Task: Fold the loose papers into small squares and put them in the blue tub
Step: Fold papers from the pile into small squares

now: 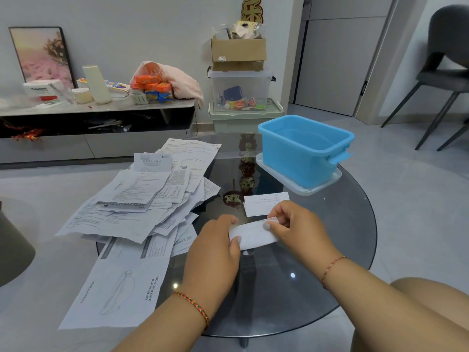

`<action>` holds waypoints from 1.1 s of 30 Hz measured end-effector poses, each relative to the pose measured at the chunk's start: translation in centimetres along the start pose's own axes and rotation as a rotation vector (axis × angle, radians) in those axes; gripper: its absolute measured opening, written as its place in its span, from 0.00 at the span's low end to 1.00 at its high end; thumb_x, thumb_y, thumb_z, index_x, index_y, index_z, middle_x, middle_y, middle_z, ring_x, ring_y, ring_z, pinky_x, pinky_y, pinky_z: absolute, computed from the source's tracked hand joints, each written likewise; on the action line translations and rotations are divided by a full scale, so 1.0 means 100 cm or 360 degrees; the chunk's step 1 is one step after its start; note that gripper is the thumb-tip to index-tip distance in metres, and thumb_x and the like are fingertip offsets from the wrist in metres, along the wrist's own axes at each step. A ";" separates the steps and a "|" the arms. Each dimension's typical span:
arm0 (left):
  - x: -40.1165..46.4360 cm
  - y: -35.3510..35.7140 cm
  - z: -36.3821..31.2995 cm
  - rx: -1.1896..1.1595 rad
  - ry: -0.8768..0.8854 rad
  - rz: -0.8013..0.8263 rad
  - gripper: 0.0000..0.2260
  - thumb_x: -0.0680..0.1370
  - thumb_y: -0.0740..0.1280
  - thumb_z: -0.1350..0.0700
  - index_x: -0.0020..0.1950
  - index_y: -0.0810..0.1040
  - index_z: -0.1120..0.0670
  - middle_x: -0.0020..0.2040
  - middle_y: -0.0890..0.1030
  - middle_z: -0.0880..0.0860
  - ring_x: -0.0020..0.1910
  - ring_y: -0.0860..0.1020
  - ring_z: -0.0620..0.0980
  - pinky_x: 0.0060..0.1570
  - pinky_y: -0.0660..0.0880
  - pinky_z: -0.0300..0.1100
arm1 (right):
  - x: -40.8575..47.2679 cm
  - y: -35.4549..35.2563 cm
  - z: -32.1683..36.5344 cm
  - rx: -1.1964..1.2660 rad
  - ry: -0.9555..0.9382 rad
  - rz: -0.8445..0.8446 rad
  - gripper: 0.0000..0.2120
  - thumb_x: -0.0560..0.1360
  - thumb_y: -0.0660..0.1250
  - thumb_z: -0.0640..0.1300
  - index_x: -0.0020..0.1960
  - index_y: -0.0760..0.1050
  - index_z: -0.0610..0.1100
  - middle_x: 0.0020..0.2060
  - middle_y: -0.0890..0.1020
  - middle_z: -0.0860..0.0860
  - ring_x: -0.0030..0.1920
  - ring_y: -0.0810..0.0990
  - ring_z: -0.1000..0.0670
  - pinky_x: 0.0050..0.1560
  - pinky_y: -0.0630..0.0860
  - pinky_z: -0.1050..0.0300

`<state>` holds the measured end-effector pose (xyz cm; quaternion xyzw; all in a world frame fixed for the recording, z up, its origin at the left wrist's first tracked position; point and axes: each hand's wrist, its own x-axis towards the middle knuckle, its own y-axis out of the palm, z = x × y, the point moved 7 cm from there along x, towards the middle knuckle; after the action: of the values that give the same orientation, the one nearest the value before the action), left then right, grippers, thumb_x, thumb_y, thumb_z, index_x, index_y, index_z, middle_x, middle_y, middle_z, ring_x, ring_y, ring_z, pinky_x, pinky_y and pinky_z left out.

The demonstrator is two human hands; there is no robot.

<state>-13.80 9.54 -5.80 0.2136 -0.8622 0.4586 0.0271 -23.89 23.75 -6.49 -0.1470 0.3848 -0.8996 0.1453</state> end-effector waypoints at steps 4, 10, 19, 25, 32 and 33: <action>0.001 0.003 0.002 0.0030 0.0033 0.0010 0.10 0.78 0.62 0.54 0.58 0.74 0.44 0.56 0.69 0.45 0.49 0.73 0.44 0.50 0.71 0.39 | 0.003 0.003 0.001 -0.0107 0.0021 0.0020 0.08 0.72 0.71 0.49 0.45 0.72 0.52 0.32 0.74 0.54 0.33 0.71 0.56 0.32 0.64 0.66; -0.003 0.006 -0.006 0.0231 0.0326 -0.0002 0.10 0.75 0.61 0.52 0.45 0.83 0.49 0.50 0.79 0.45 0.51 0.74 0.52 0.48 0.74 0.48 | 0.003 0.001 0.005 -0.0169 0.0010 0.0014 0.08 0.72 0.71 0.49 0.46 0.72 0.53 0.35 0.73 0.54 0.36 0.71 0.54 0.33 0.65 0.66; 0.007 0.004 -0.014 0.0683 0.0330 0.0261 0.14 0.80 0.56 0.46 0.50 0.79 0.49 0.50 0.78 0.45 0.56 0.68 0.48 0.53 0.65 0.45 | -0.010 -0.004 0.034 -0.0788 -0.0661 0.0429 0.12 0.72 0.67 0.47 0.54 0.80 0.54 0.52 0.81 0.58 0.55 0.75 0.54 0.56 0.74 0.55; 0.021 0.004 -0.015 0.0857 0.0372 0.0359 0.17 0.78 0.55 0.44 0.42 0.79 0.51 0.42 0.79 0.48 0.52 0.70 0.49 0.53 0.65 0.46 | -0.005 -0.001 0.032 -0.0854 -0.0605 0.0468 0.15 0.73 0.64 0.48 0.58 0.78 0.54 0.52 0.82 0.56 0.52 0.78 0.53 0.53 0.75 0.59; 0.013 0.001 -0.013 0.0620 0.0400 0.0260 0.12 0.79 0.58 0.43 0.57 0.78 0.42 0.48 0.79 0.45 0.54 0.71 0.46 0.51 0.61 0.42 | -0.002 -0.009 0.032 -0.0575 -0.0543 0.0305 0.09 0.74 0.64 0.48 0.50 0.82 0.54 0.45 0.84 0.55 0.46 0.80 0.53 0.48 0.76 0.55; 0.014 -0.002 -0.015 0.0590 0.0397 0.0210 0.12 0.80 0.57 0.44 0.55 0.78 0.42 0.46 0.80 0.45 0.53 0.72 0.46 0.49 0.60 0.41 | -0.002 -0.009 0.032 -0.0533 -0.0561 0.0282 0.08 0.73 0.64 0.48 0.49 0.82 0.53 0.43 0.84 0.55 0.45 0.80 0.52 0.47 0.76 0.54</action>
<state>-15.24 10.19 -4.46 0.0997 -0.7654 0.6326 0.0638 -22.60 22.33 -3.72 -0.2891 0.5085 -0.7676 0.2619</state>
